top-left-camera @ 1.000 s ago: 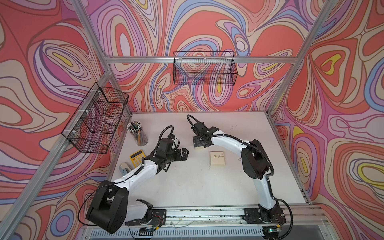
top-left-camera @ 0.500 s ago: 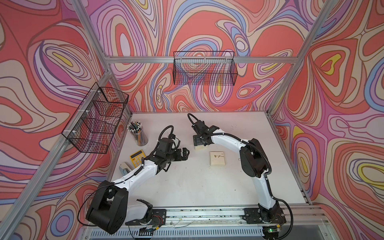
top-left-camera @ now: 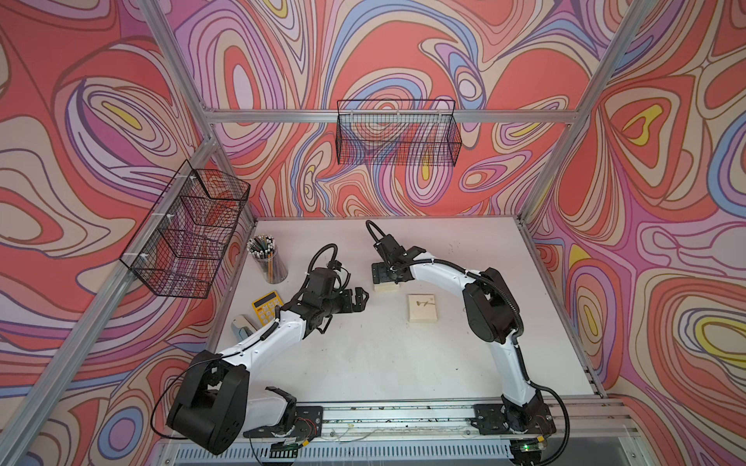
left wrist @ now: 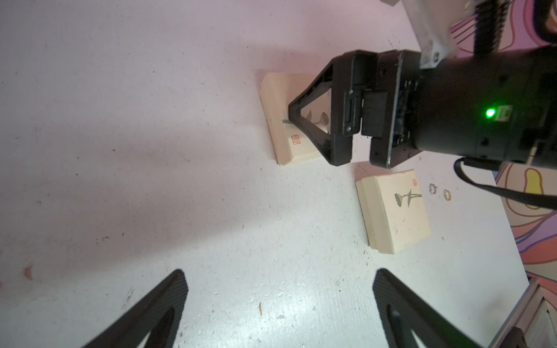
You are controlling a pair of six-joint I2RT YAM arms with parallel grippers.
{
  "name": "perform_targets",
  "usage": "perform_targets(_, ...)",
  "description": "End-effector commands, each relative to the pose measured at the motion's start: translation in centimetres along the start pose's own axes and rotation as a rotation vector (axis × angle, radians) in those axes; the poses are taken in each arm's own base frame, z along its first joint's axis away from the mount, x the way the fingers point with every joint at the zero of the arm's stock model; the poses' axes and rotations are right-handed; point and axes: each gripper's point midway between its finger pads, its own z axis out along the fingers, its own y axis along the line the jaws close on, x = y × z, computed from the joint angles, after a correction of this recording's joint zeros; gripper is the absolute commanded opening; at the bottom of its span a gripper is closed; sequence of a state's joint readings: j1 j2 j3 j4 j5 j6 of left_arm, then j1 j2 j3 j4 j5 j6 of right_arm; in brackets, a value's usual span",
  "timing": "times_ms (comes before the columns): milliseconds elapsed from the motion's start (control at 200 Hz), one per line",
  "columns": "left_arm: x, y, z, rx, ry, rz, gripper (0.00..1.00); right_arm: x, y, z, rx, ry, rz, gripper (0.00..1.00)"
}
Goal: Take the rings out of the lift-off lid box
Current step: Pick up the jewelry box from the center of the board.
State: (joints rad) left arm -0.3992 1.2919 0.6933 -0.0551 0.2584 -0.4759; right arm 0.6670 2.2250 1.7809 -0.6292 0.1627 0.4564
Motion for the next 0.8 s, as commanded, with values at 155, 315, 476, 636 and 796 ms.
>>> perform_targets(155, 0.0, 0.1, 0.4, 0.000, 0.004, -0.002, 1.00, 0.9, 0.1, -0.1, -0.005, 0.018, 0.000, 0.98)
perform_targets(315, 0.0, 0.4, 0.3, -0.016, -0.002, -0.002, 1.00, 1.1, 1.3, -1.0, 0.008, 0.001, -0.031, 0.98)
perform_targets(476, 0.2, 0.8, 0.0, -0.026, -0.017, -0.004, 1.00, 2.4, 0.5, -0.3, 0.084, 0.041, -0.015, 0.98)
perform_targets(636, 0.3, 0.8, 0.2, -0.023, -0.015, 0.001, 1.00, 3.2, 0.2, 0.3, 0.093, 0.063, -0.007, 0.98)
perform_targets(796, 0.6, 0.8, 0.5, -0.015, -0.005, 0.002, 1.00, 3.1, -0.5, 0.2, 0.128, 0.051, 0.004, 0.98)
